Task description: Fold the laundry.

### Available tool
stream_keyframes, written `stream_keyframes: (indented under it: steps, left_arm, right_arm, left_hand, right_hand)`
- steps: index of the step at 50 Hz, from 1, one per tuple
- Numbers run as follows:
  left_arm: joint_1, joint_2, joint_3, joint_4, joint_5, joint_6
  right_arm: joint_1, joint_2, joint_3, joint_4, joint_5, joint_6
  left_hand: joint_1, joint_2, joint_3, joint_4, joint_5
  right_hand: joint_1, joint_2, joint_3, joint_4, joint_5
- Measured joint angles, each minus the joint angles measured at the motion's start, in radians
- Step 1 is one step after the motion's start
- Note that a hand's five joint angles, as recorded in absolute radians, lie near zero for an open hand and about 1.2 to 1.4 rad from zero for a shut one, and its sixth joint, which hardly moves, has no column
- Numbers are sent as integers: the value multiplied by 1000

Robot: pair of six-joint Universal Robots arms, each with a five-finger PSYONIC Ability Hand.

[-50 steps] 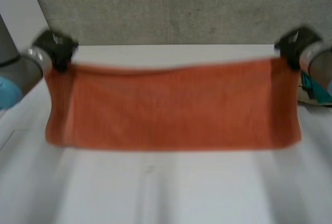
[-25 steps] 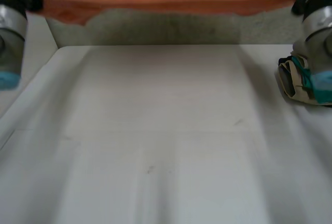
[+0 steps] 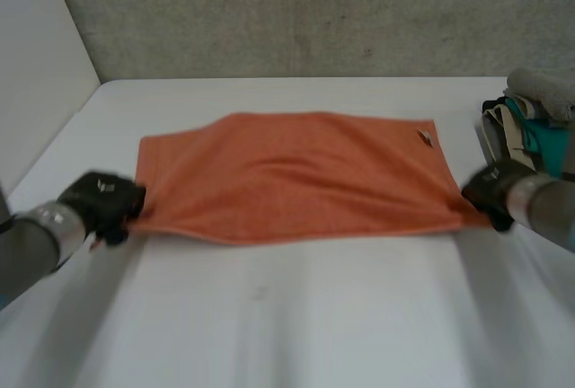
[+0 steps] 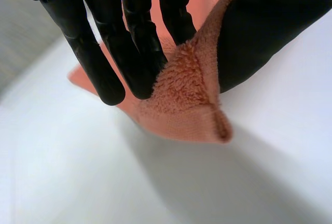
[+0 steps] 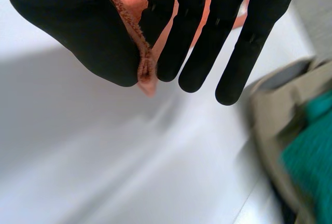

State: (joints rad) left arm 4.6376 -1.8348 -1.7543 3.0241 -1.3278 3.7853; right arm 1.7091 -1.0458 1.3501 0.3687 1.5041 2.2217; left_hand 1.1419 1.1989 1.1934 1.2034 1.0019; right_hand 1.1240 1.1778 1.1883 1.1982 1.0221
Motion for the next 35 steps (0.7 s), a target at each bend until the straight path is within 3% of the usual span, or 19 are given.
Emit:
stream_keyframes:
  steps: [4,8,13,23,35]
  left_arm:
    - [41,103,-87,-206,47,142]
    - [80,157,-127,-314,139,280]
    - [83,124,-49,-227,187,298]
    - [-25,-189,350,103,-6,114]
    - [-100,-584,820,83,-139,103]
  right_arm:
    - [-47,-122,118,117,-24,-133]
    - [-89,-208,217,114,-70,-266]
    - [-104,-169,196,-35,-86,-221]
    - [-42,96,-93,-333,-6,54]
    - [49,420,-446,-543,72,122]
  left_hand:
    - [0,0,0,0,0]
    - [0,0,0,0,0]
    - [0,0,0,0,0]
    - [0,0,0,0,0]
    - [0,0,0,0,0]
  right_hand:
    - [0,0,0,0,0]
    - [0,0,0,0,0]
    - [0,0,0,0,0]
    - [0,0,0,0,0]
    - [0,0,0,0,0]
